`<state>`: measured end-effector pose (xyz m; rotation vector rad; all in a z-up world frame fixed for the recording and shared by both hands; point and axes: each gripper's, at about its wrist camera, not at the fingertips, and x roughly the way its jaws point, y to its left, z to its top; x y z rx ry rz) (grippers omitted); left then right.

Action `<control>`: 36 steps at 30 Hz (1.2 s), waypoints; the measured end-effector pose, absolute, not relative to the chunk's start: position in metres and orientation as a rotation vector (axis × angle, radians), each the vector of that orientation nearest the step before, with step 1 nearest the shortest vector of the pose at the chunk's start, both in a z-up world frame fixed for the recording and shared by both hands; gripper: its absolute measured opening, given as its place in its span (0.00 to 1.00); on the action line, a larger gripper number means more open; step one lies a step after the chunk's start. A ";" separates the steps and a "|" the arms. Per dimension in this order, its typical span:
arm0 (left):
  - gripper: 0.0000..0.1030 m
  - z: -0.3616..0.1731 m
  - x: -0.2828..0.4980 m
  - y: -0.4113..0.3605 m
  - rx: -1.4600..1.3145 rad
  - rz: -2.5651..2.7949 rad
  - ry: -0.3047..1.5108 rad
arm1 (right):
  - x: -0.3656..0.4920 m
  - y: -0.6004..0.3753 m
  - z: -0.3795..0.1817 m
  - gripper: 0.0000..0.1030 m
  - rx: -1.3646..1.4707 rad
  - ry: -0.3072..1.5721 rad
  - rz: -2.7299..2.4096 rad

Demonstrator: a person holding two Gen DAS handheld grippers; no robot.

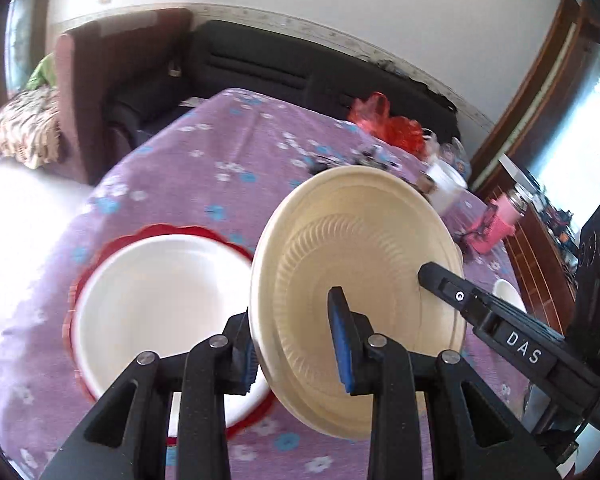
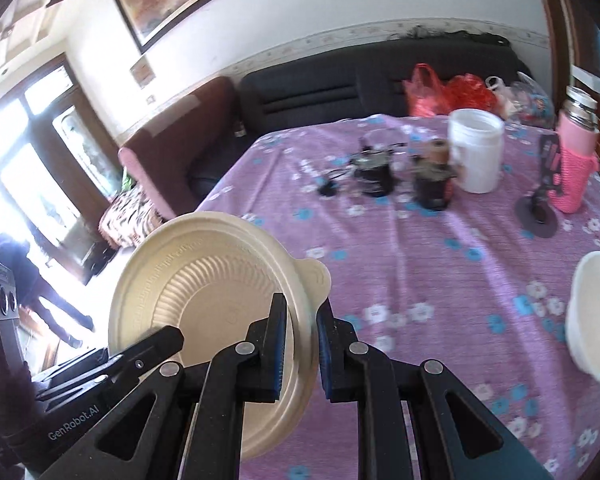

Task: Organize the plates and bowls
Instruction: 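Carry the cream bowl with both grippers over the white bowl, then lower the cream bowl into the white bowl and open both grippers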

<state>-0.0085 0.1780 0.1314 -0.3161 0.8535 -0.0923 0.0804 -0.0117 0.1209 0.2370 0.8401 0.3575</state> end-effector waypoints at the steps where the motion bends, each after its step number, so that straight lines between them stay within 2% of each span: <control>1: 0.28 0.130 -0.011 0.190 -0.330 -0.076 0.854 | 0.080 -0.001 0.119 0.15 0.238 0.850 0.372; 9: 0.28 0.107 -0.016 0.247 -0.378 0.001 0.880 | 0.084 0.074 0.095 0.15 0.206 0.907 0.412; 25: 0.28 0.090 -0.017 0.281 -0.370 0.071 0.872 | 0.092 0.114 0.077 0.15 0.122 0.923 0.428; 36: 0.51 0.097 -0.025 0.282 -0.356 0.071 0.852 | 0.087 0.127 0.072 0.15 0.047 0.895 0.422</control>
